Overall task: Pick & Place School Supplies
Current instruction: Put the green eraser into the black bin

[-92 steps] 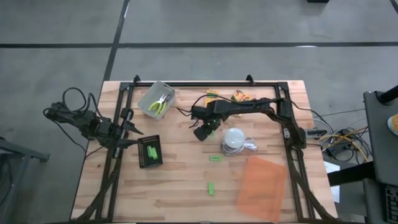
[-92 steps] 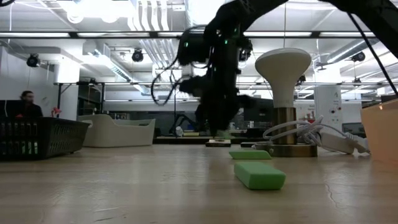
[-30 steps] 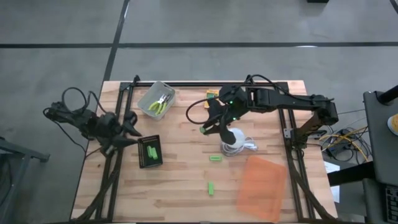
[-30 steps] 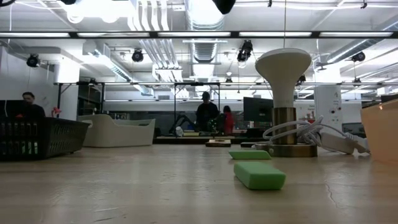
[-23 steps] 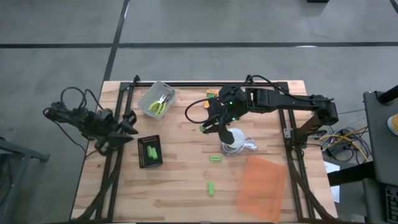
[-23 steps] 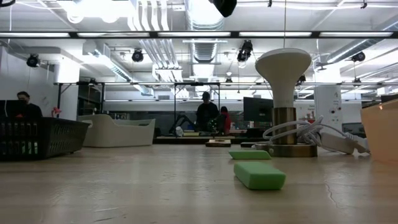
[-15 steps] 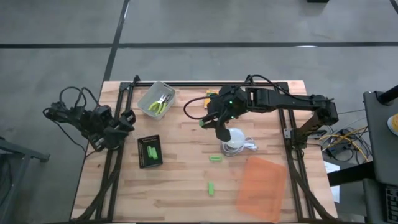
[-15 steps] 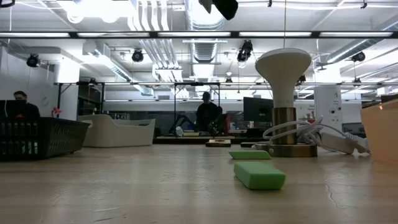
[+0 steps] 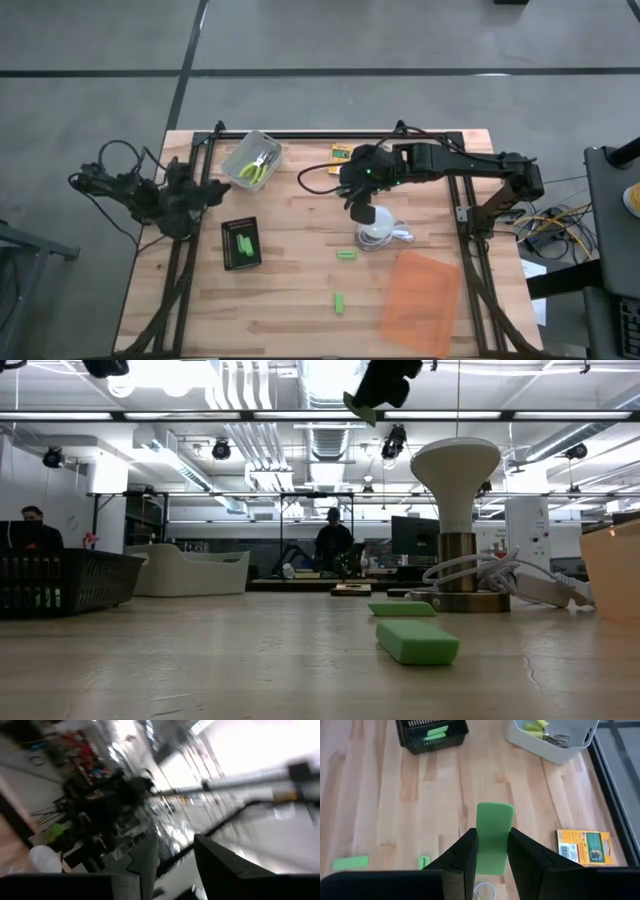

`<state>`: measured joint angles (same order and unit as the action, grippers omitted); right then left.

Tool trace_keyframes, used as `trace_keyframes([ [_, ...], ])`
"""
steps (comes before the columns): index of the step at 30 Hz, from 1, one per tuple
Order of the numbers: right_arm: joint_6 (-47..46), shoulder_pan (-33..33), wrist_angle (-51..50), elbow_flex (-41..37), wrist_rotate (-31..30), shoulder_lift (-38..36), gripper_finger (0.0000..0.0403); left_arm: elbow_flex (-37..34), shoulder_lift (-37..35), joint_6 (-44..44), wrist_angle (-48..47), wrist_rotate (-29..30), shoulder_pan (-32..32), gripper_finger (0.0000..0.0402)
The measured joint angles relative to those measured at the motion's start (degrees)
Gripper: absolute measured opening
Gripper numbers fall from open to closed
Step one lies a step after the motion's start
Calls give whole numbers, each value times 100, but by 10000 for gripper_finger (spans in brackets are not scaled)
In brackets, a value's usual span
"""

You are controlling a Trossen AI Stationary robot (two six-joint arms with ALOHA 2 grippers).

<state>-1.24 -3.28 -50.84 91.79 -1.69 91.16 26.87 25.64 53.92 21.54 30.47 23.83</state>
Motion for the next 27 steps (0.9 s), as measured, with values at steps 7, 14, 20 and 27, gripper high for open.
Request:
trace_keyframes([
  [7, 804, 313, 504, 42, 7, 253, 93, -1, 569, 1527, -644, 315, -20, 133],
  [14, 506, 317, 664, 85, -8, 653, 93, -1, 1251, 2076, -559, 773, -109, 133],
  [20, -163, 314, 1306, 85, -111, 840, 93, 3, 1841, 1355, -529, 1767, -159, 133],
  [27, -216, 343, 1750, 87, -922, 843, 93, -1, 2439, 1796, -377, 2265, -310, 133],
])
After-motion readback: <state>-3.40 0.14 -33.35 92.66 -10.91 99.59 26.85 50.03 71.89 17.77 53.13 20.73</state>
